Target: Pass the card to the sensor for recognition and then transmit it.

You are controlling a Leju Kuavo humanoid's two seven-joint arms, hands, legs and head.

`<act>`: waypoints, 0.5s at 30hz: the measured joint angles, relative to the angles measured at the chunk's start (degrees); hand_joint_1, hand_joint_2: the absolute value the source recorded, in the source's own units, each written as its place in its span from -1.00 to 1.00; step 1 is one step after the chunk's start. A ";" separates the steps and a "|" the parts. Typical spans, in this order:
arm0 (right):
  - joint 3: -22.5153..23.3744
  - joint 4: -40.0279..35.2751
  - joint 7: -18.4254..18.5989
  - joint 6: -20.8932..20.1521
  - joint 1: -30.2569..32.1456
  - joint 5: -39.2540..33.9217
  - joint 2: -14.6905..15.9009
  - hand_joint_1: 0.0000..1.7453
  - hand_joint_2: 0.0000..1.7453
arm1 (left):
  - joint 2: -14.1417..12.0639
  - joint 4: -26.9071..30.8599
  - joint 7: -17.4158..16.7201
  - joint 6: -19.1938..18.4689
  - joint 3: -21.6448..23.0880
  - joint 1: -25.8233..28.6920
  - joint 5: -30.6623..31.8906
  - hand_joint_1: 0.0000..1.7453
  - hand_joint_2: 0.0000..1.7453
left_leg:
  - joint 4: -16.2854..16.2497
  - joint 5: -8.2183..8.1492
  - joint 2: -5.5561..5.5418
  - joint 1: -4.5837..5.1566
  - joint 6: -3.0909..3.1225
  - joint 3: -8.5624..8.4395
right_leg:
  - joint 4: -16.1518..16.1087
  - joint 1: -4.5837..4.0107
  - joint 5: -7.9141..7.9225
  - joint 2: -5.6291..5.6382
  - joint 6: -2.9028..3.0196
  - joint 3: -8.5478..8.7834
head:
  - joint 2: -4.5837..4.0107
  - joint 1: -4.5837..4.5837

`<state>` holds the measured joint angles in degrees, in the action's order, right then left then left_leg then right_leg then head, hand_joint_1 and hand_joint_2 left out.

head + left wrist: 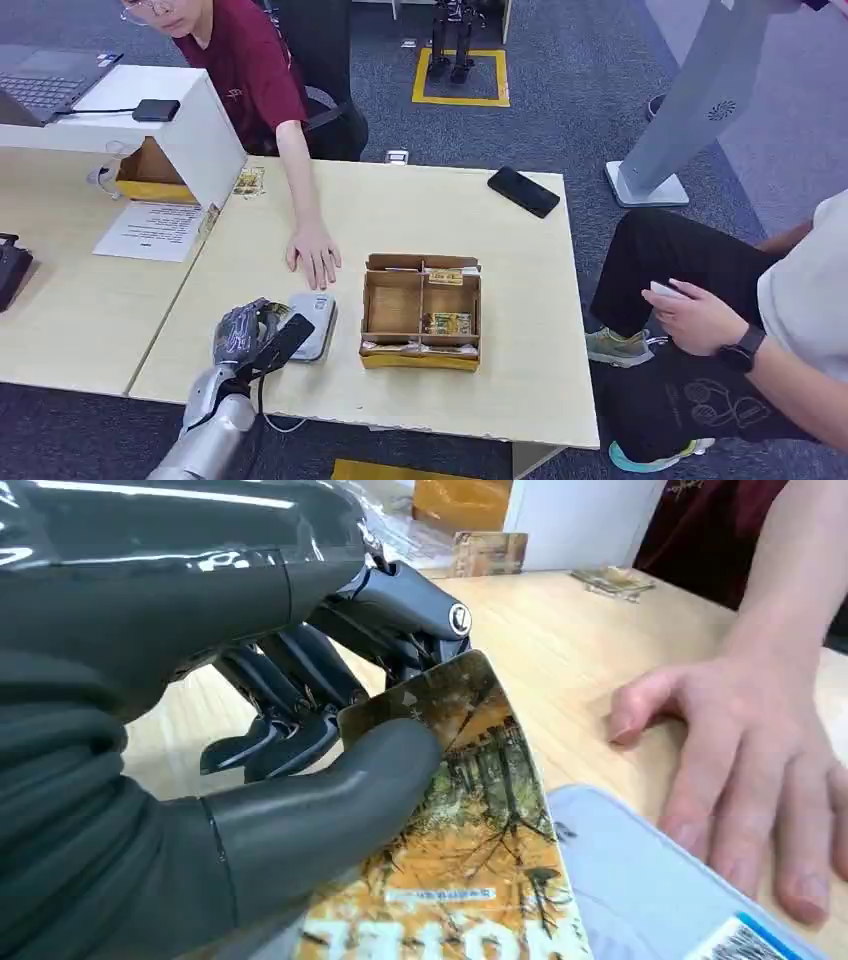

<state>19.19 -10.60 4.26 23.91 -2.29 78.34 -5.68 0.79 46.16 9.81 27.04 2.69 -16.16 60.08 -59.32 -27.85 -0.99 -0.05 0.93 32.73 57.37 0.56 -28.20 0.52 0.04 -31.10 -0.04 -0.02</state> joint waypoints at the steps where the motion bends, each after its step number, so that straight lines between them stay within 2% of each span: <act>1: 0.00 0.00 0.00 0.00 -0.01 0.00 0.00 -1.00 -1.00 | -0.02 -0.24 -0.02 0.00 0.00 0.07 0.00 1.00 1.00 | 0.00 0.00 0.00 0.00 0.00 0.01 | 0.00 0.00 0.00 0.00 0.00 -0.02 | 0.00 0.00; 8: 0.13 0.00 0.02 0.09 -0.03 0.13 -0.02 -1.00 -1.00 | 0.02 -0.68 3.23 -1.88 -0.55 0.43 -4.78 1.00 1.00 | 0.00 0.00 -0.08 0.00 0.01 0.06 | 0.00 0.02 0.00 -0.05 -0.01 -0.04 | 0.00 0.07; 15: 1.05 0.00 0.02 0.09 -0.02 0.39 -0.02 -1.00 -1.00 | 0.09 0.72 8.02 -7.04 -2.54 0.97 -13.19 1.00 1.00 | 0.00 0.00 -0.08 0.02 0.00 0.04 | 0.00 0.01 0.00 -0.04 -0.01 -0.04 | 0.00 0.07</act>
<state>20.24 -10.60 4.28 24.00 -2.32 78.73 -5.70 0.87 46.88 17.84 19.99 0.15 -15.18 46.90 -59.32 -27.85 -1.07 -0.04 0.93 32.77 57.37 0.57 -28.20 0.47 0.03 -31.13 -0.04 0.04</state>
